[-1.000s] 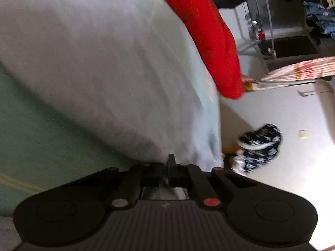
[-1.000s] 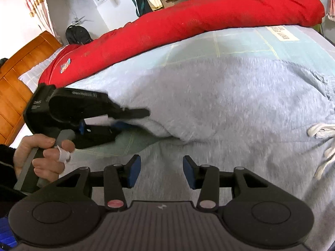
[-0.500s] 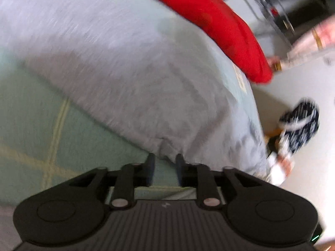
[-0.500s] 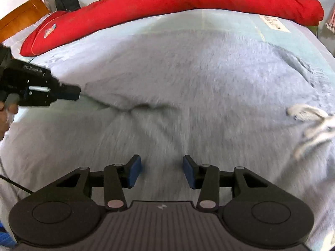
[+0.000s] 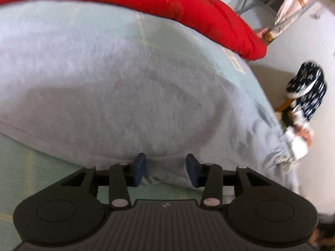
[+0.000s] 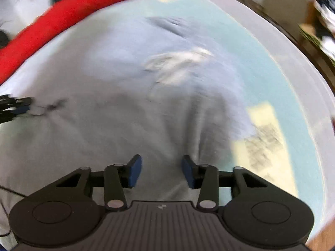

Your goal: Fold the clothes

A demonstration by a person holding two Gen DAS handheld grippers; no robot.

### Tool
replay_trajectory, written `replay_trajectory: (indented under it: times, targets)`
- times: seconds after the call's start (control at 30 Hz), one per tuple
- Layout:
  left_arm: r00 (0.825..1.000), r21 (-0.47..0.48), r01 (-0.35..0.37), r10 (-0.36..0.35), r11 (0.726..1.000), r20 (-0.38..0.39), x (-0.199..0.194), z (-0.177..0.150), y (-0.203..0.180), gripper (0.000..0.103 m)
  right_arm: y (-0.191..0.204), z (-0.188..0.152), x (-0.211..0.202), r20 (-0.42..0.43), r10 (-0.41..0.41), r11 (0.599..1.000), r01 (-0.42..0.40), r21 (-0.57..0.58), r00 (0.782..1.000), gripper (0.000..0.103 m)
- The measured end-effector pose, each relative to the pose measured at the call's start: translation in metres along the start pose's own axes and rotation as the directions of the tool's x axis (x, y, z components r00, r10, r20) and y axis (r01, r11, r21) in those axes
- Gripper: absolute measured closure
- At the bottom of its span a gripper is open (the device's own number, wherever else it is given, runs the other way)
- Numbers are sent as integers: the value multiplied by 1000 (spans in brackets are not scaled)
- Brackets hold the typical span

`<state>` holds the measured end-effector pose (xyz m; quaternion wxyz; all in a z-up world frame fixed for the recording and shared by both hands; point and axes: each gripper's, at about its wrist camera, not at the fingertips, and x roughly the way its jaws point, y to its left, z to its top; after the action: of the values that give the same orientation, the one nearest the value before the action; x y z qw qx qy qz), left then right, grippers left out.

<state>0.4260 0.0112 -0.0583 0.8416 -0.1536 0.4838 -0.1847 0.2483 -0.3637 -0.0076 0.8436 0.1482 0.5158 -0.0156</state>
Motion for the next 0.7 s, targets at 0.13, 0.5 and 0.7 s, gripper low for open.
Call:
replay_trajectory:
  times: [0.13, 0.5, 0.7]
  targets:
    - [999, 89, -48, 48, 995, 1, -13, -11, -14, 57, -26, -11, -25, 68, -6, 993, -2, 120, 998, 48]
    - [998, 45, -14, 17, 999, -58, -24, -49, -34, 56, -112, -39, 16, 220, 161, 773, -261, 578, 962, 66]
    - [992, 74, -25, 35, 997, -123, -29, -69, -46, 56, -98, -30, 15, 207, 179, 832, -260, 490, 962, 95]
